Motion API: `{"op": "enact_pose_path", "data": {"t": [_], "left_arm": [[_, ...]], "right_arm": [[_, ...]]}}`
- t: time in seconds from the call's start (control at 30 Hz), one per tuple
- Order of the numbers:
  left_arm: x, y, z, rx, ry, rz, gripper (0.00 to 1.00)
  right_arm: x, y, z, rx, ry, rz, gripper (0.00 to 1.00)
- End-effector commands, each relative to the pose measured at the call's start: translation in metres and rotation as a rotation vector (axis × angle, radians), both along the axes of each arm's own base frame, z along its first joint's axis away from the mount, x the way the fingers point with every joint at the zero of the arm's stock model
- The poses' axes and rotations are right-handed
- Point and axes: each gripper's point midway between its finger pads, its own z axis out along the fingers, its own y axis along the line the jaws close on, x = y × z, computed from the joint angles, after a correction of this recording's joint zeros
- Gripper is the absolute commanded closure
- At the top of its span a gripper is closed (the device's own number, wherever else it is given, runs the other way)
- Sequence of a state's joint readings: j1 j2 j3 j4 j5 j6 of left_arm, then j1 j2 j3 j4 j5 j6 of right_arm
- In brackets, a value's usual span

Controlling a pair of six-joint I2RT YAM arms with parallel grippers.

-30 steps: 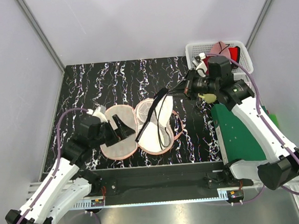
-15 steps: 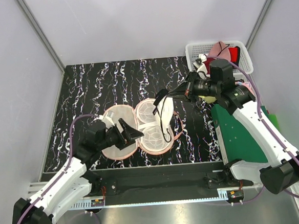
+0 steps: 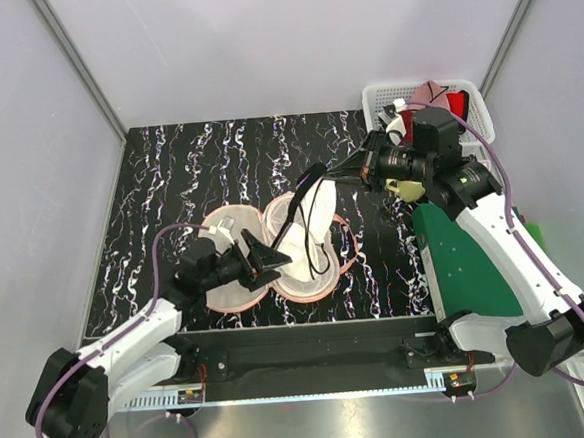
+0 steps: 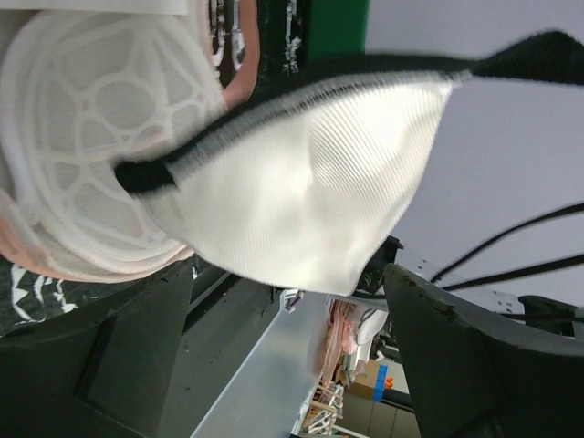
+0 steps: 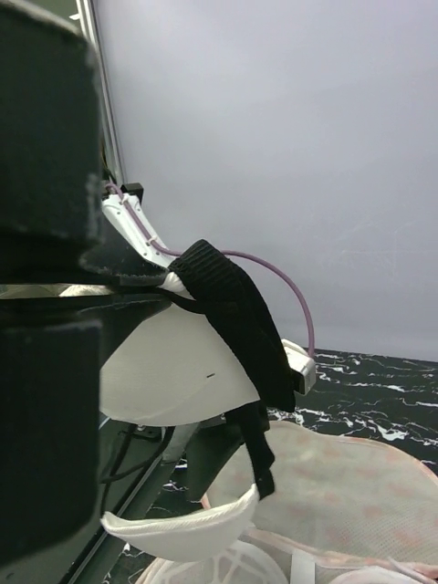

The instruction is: Place the bra in the laundry bag and zip it closed

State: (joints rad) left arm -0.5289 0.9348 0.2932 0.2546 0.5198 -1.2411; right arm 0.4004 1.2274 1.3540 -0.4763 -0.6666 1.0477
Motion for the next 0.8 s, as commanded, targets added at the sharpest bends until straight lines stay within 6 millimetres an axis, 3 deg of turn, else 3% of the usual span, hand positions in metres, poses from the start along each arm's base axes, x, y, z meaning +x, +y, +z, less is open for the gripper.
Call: {"op": "enact_pose_path", "data": {"t": [0.0,0.13,0.3,0.37,0.43,0.47,0.5,0.57,0.7,0.77], "left_arm": [[0.001,-0.001,0.031,0.000,-0.108,-0.017,0.13],[-0.002,0.012,0.012,0.047,-0.029,0.058,0.10],[0.002,0.014,-0.003,0.089,0.028,0.090,0.09],[0.008,0.008,-0.010,0.134,0.035,0.051,0.12],[0.012,0.004,-0.016,0.165,0.042,0.020,0.15],[0.019,-0.004,-0.007,0.163,0.023,-0.001,0.17],[0.022,-0.008,-0.017,0.190,0.051,-0.017,0.21],[0.028,-0.016,-0.017,0.210,0.039,-0.047,0.24],[0.047,-0.032,-0.015,0.263,0.009,-0.072,0.26],[0.051,-0.033,-0.027,0.312,0.025,-0.088,0.28]], "right_arm": [[0.003,0.004,0.011,0.038,-0.004,-0.003,1.00],[0.012,0.001,-0.007,0.007,0.012,-0.052,1.00],[0.025,-0.017,-0.059,-0.078,0.058,-0.095,1.00],[0.029,-0.032,-0.080,-0.109,0.081,-0.123,1.00],[0.034,-0.049,-0.089,-0.120,0.091,-0.160,1.00],[0.033,-0.056,-0.098,-0.144,0.095,-0.170,1.00],[0.031,-0.063,-0.104,-0.164,0.114,-0.183,1.00],[0.034,-0.080,-0.112,-0.208,0.109,-0.221,1.00],[0.028,-0.088,-0.122,-0.246,0.121,-0.222,1.00],[0.027,-0.089,-0.124,-0.257,0.119,-0.221,1.00]]}}
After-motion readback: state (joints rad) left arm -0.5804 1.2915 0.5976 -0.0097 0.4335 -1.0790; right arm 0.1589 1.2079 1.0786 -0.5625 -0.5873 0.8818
